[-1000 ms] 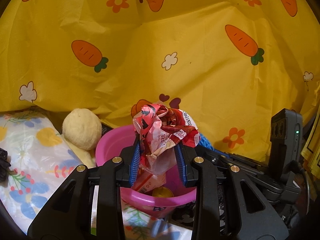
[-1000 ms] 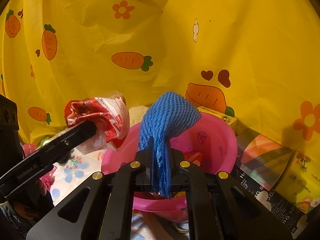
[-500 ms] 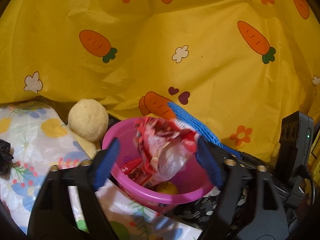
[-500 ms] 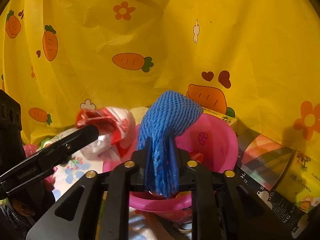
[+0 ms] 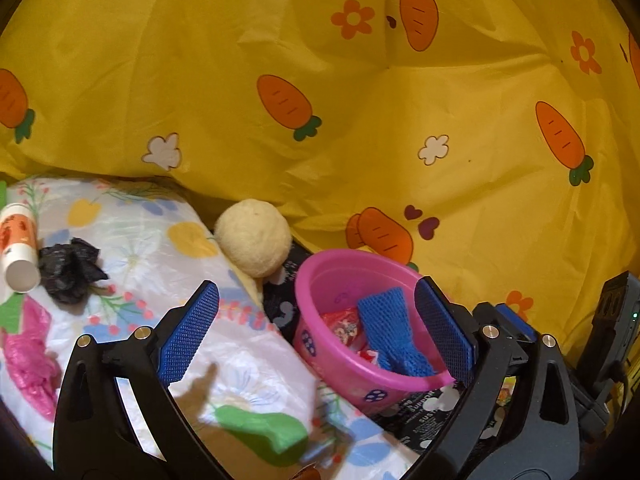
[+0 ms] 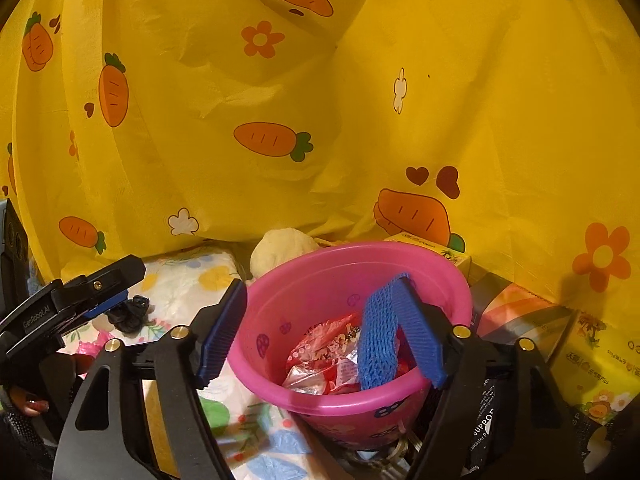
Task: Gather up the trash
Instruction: 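Move both tools back from the bucket toward the black plastic bags, then grasp a black plastic bag with the left tool while the right tool grasps the pink bag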
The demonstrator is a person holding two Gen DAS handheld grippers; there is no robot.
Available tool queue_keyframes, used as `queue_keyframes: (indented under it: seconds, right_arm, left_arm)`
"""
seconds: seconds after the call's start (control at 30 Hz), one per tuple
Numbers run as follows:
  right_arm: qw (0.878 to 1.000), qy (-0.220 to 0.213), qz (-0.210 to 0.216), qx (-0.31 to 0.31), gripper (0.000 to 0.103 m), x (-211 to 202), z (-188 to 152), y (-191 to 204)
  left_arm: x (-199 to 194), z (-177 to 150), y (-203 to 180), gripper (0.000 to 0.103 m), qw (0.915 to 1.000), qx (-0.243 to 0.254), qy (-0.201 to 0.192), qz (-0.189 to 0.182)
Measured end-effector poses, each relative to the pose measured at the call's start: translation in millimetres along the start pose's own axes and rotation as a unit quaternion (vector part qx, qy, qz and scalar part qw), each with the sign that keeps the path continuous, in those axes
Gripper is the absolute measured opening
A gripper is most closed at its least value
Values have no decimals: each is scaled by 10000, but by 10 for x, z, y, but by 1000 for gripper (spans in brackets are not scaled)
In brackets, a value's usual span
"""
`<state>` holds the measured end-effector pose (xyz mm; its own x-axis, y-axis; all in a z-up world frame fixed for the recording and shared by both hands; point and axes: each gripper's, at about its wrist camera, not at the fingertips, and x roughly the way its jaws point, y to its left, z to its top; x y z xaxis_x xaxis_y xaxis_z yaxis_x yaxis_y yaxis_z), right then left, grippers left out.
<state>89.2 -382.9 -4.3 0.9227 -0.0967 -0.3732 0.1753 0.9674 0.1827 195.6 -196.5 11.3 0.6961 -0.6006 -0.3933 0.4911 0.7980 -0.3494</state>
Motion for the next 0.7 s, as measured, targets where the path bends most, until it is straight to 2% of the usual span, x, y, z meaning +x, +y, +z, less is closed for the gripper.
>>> queue_keyframes:
  seconds: [0.13,0.23,0.33,0.5,0.7]
  right_arm:
    - [9999,-135,-12,-31,86,-136,-37,172]
    - [9999,-140,40,-84,87,-193,-100,349]
    - [9994,-128,179,-251,88,-228,-195,599]
    - [9959,105,737,-520,89,-266,-409,1105]
    - [9847,595,1212,-1101,89,-227,-693,1802]
  left_arm:
    - [-393,-85,189,97,9973,31,-147,713]
    - [-696,-162,353,97,9905,47,-145,1364]
    - [-1045,-240,575,97,9835,-62,-185,1797]
    - [-1640,-397,992,97,9685,-348,-350,2442]
    - [-2196,-617,1444,97,9419,-481,-411,3298]
